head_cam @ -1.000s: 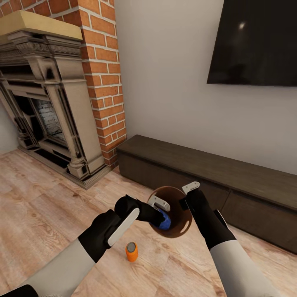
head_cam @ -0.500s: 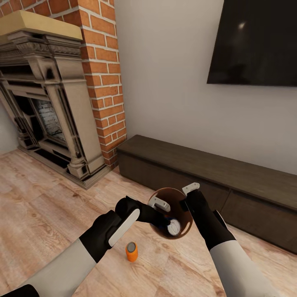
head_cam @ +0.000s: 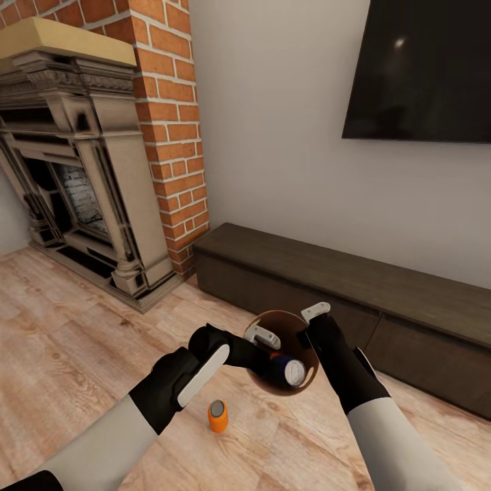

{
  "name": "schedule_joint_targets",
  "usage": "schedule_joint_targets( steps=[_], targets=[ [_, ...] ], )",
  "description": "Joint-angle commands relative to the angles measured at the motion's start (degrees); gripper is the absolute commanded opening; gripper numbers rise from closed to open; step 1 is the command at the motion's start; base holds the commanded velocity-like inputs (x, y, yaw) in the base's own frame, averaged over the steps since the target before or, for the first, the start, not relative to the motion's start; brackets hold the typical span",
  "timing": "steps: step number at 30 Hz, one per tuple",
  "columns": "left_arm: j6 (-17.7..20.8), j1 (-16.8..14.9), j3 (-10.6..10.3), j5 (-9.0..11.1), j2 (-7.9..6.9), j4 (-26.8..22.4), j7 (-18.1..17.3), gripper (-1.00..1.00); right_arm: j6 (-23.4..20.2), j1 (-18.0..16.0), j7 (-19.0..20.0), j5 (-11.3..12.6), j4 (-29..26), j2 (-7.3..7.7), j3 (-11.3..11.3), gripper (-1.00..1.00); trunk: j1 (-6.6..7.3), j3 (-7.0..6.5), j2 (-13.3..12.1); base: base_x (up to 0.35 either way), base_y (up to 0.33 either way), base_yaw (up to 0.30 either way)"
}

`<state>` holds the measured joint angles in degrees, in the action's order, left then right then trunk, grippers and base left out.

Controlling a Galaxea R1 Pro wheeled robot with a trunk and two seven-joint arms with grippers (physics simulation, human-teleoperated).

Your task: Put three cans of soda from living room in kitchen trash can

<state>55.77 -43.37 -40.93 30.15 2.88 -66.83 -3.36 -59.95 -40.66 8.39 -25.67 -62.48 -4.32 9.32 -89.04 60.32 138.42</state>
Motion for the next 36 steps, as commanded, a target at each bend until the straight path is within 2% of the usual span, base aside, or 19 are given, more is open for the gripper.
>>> schedule_joint_targets(
  steps=[1, 6, 9, 10, 13, 14, 15, 16, 17, 18, 20, 23, 24, 25, 30, 33, 36],
  targets=[
    [0.0, 0.0, 0.1, -2.9, -0.16, -0.6, 0.4, 1.0, -0.1, 0.0, 0.2, 1.1, -1.5, 0.01, 0.0, -1.0, 0.0, -0.01, 0.0, 0.0, 0.0, 0.0],
    [0.2, 0.1, 0.4, -2.7, -0.52, -6.0, -0.9, 1.0, -0.1, 0.0, 0.2, 1.1, -1.5, 0.01, 0.0, -1.0, 0.0, -0.01, 0.0, 0.0, 0.0, 0.0],
    [0.6, 0.2, 0.7, -2.5, -2.54, -9.5, -2.6, 1.0, -0.1, 0.0, 0.2, 1.1, -1.5, 0.01, -0.1, -1.0, 0.0, -0.01, 0.0, 0.0, 0.0, 0.0],
    [0.6, 0.2, 0.8, -2.4, -4.14, -11.2, -3.5, 1.0, -0.1, 0.0, 0.2, 1.1, -1.5, 0.01, -0.1, -1.0, 0.0, -0.01, 0.0, 0.0, 0.0, 0.0],
    [0.7, 0.3, 1.1, -2.3, -6.46, -13.1, -5.1, 1.0, -0.1, 0.0, 0.2, 1.2, -1.5, 0.05, -0.1, -1.0, 0.0, -0.01, 0.0, 0.0, 0.0, 0.0],
    [0.7, 0.3, 2.4, -2.3, -7.87, -13.9, -6.3, 1.0, -0.1, 0.0, 0.2, 1.2, -1.5, 0.07, -0.1, -1.0, 0.0, -0.01, 0.0, 0.0, 0.0, 0.0],
    [0.6, 0.4, 5.8, -2.2, -9.69, -14.5, -8.6, 1.0, -0.1, 0.0, 0.2, 1.2, -1.5, 0.1, -0.2, -1.0, 0.0, -0.01, 0.0, 0.0, 0.0, 0.0],
    [0.6, 0.5, 7.0, -2.2, -10.26, -14.6, -9.4, 1.0, -0.1, 0.0, 0.2, 1.3, -1.5, 0.12, -0.2, -1.0, 0.0, -0.01, 0.0, 0.0, 0.0, 0.0],
    [0.5, 0.6, 9.3, -2.2, -11.34, -14.8, -11.2, 1.0, -0.1, 0.0, 0.2, 1.3, -1.5, 0.14, -0.2, -1.0, 0.0, -0.01, 0.0, 0.0, 0.0, 0.0],
    [0.4, 0.6, 10.3, -2.3, -11.87, -14.9, -12.0, 1.0, -0.1, 0.0, 0.2, 1.3, -1.5, 0.15, -0.2, -1.0, 0.0, -0.01, 0.0, 0.0, 0.0, 0.0],
    [0.0, 0.8, 13.9, -2.4, -14.4, -15.0, -14.7, 1.0, -0.1, 0.0, 0.3, 1.4, -1.5, 0.21, -0.3, -1.0, 0.0, -0.01, 0.0, 0.0, 0.0, 0.0],
    [-1.5, 0.9, 16.8, -2.4, -16.88, -14.9, -15.6, 1.0, -0.1, 0.0, 0.3, 1.4, -1.5, 0.24, -0.3, -1.0, 0.0, -0.01, 0.0, 0.0, 0.0, 0.0],
    [-4.6, 1.5, 19.1, -2.6, -18.7, -14.6, -16.0, 1.0, -0.1, 0.0, 0.3, 1.4, -1.5, 0.26, -0.3, -1.0, 0.0, -0.01, 0.0, 0.0, 0.0, 0.0],
    [-6.7, 2.4, 20.0, -2.7, -19.4, -14.4, -15.9, 1.0, -0.1, 0.0, 0.3, 1.4, -1.5, 0.27, -0.3, -1.0, 0.0, -0.01, 0.0, 0.0, 0.0, 0.0],
    [-11.9, 5.1, 21.2, -2.9, -20.31, -12.6, -14.8, 1.0, -0.1, 0.0, 0.3, 1.4, -1.5, 0.4, -0.4, -1.0, 0.0, -0.01, 0.0, 0.0, 0.0, 0.0],
    [-21.3, 7.2, 21.7, -2.8, -20.55, -5.0, -14.5, 1.0, -0.1, 0.2, 0.3, 1.5, -1.8, 0.62, -0.7, -1.0, 0.0, -0.01, 0.0, 0.0, 0.0, 0.0],
    [-26.4, 7.8, 21.8, -2.9, -20.57, 1.2, -14.5, 1.0, -0.1, 0.3, 0.4, 1.6, -1.9, 0.68, -0.8, -1.0, 0.0, -0.01, 0.0, 0.0, 0.0, 0.0]
  ],
)
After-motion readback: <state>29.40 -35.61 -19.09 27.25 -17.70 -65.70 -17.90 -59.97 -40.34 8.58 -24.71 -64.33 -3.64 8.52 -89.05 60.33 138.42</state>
